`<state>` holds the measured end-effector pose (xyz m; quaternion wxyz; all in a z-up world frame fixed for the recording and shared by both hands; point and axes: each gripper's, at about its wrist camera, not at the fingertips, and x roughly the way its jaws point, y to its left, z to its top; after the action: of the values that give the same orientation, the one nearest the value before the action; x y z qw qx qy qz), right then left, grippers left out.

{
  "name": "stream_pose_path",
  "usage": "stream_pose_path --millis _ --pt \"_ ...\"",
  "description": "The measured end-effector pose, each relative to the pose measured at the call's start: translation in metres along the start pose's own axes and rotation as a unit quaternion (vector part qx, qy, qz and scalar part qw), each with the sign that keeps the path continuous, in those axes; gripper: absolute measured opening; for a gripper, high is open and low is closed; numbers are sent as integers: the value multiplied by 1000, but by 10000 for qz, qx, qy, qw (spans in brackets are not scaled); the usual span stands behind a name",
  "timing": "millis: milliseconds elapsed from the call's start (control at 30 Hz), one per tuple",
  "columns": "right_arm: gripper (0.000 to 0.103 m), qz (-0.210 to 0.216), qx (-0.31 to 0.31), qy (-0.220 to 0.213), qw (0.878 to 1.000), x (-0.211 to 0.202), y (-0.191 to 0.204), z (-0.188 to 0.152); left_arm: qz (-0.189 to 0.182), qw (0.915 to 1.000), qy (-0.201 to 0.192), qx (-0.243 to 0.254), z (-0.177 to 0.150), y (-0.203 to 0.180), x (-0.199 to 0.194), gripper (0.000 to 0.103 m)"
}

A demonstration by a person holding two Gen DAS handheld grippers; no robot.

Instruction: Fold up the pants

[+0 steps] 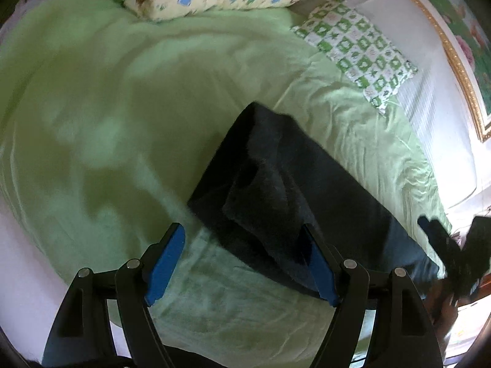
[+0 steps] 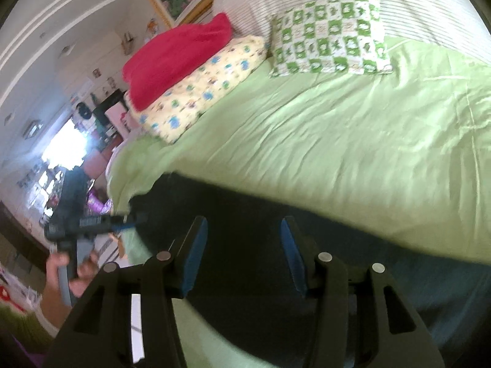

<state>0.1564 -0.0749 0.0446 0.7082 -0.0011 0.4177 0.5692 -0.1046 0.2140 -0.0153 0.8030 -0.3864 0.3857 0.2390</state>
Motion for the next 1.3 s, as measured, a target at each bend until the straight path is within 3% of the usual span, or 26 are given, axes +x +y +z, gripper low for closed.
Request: stream_pose_path --millis 200,433,567,667,800,867,933,1033,1067,1133,1167,1200,1300 --pt "51 91 716 538 9959 32 -53 31 -82 10000 0 -3 -6 3 4 77" --pt "51 165 302 1453 9888 75 -55 31 -151 9996 -17 237 -4 -10 12 75" --pt "51 68 -267 1974 9799 89 -40 15 -258 9993 -76 266 -1 -11 19 73" --pt "50 174 -312 2042 9783 87 -37 10 -350 9989 -110 280 2 -11 22 73" --pt "53 1090 910 1821 9730 78 -68 23 -433 9985 -126 300 5 -12 23 73" --pt "51 1020 937 1764 9745 78 -77 28 -494 9982 -130 303 4 -10 23 72" --pt "45 745 800 1970 9743 85 -81 29 -530 9980 -145 309 3 -8 23 70" --pt "38 698 648 2283 9689 97 -79 22 -574 9978 -183 290 3 -7 23 70" --pt "37 740 580 2323 9681 99 -75 20 -556 9978 -207 302 3 -9 24 66" --pt "24 569 322 2338 9701 101 -63 19 -513 9976 -246 403 3 -12 26 47" --pt "22 442 181 2303 9719 102 -58 19 -570 9971 -201 462 4 -15 29 30" --pt "18 334 54 2251 9737 102 -51 20 -627 9968 -158 475 4 -17 29 23" --pt "11 -131 -501 1851 9814 81 -29 23 -724 9937 -431 742 9 -29 5 21"
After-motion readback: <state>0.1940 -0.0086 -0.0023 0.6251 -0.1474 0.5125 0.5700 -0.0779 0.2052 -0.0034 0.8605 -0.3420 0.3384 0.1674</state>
